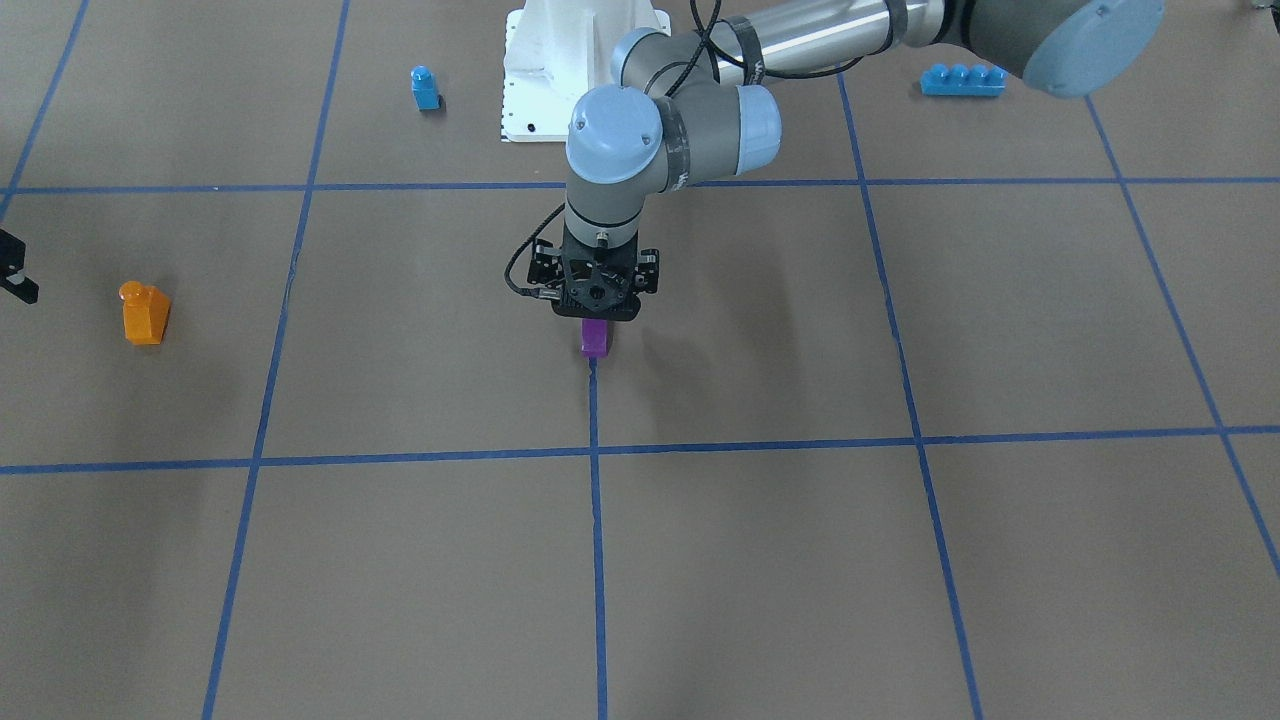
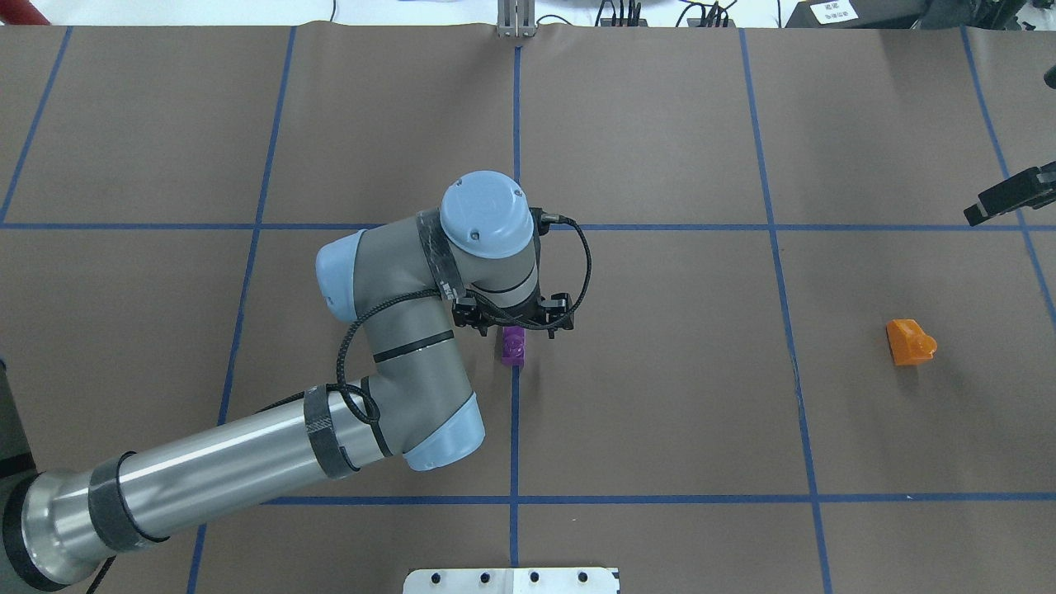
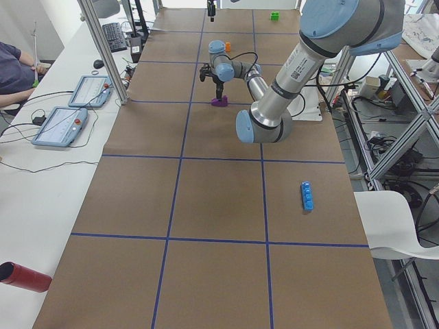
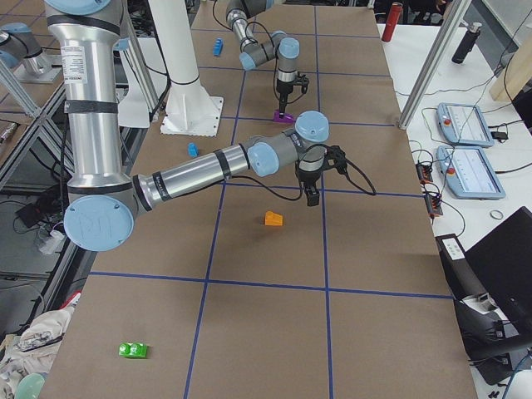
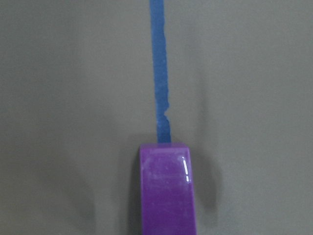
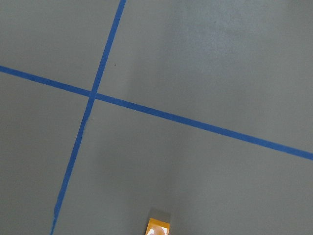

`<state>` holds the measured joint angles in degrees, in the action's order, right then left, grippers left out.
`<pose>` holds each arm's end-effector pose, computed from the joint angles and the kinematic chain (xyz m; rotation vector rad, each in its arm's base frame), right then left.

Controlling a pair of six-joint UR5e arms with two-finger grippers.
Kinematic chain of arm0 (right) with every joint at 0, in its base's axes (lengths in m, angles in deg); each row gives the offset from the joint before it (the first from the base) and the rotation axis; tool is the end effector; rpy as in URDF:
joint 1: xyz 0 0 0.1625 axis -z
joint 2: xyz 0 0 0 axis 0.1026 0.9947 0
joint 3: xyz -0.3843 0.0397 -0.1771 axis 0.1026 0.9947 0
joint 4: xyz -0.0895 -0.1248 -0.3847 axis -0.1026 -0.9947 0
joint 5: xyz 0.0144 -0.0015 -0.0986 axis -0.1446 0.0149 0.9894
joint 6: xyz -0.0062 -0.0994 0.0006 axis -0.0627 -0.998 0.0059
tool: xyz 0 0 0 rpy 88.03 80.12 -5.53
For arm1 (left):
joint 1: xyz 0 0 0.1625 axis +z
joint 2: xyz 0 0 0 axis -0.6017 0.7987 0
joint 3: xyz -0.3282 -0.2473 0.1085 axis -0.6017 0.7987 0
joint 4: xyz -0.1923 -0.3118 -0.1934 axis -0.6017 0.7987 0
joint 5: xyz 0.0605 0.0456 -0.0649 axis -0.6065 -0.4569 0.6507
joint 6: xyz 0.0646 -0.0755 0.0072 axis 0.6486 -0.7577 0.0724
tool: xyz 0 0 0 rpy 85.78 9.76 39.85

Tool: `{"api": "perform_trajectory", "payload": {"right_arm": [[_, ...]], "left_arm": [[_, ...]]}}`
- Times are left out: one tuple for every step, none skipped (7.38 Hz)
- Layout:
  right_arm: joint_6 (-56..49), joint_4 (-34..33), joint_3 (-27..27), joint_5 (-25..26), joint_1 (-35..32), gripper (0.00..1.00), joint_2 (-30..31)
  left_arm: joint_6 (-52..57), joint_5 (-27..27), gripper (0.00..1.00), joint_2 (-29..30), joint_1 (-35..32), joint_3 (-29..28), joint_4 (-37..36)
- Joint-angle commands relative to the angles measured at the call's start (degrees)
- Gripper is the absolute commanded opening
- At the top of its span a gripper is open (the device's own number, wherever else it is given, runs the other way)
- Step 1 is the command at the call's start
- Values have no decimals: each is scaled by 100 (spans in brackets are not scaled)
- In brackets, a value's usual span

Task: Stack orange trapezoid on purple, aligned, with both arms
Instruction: 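Release the purple block with the left gripper while the right gripper nears the orange block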

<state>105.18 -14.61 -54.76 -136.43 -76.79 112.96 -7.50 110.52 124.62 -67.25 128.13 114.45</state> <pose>-0.1032 -0.4936 0.4710 0.1704 -0.8509 -0.2108 0.5957 -0.4514 0.1568 -0.0109 0.9228 0.0787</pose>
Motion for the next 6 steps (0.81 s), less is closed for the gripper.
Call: {"api": "perform_trajectory", "payload": {"right_arm": [[638,790,-59,286,407,100,505],[1302,1545,-15,637,758,100,796],[1822,1944,12,1023,1144,100,973],[2228,2061,12,1279,1435,99,1123],[2737,2297,38,1560,1690,98,1272],[3003,2770,264,1789,1945,98,1361]], "left_arm": [[839,895,99,-1119,-742,1536,-581],[1646,1029,99,-2015,-1085,2292,-670],[2542,1160,99,-2755,-1462,2718,-671],[3421,1440,99,-3301,-1910,2905,-671],[4352,1687,99,-3794,-2393,2994,-671],[4866,1776,99,-4043,-2659,2994,-671]]}}
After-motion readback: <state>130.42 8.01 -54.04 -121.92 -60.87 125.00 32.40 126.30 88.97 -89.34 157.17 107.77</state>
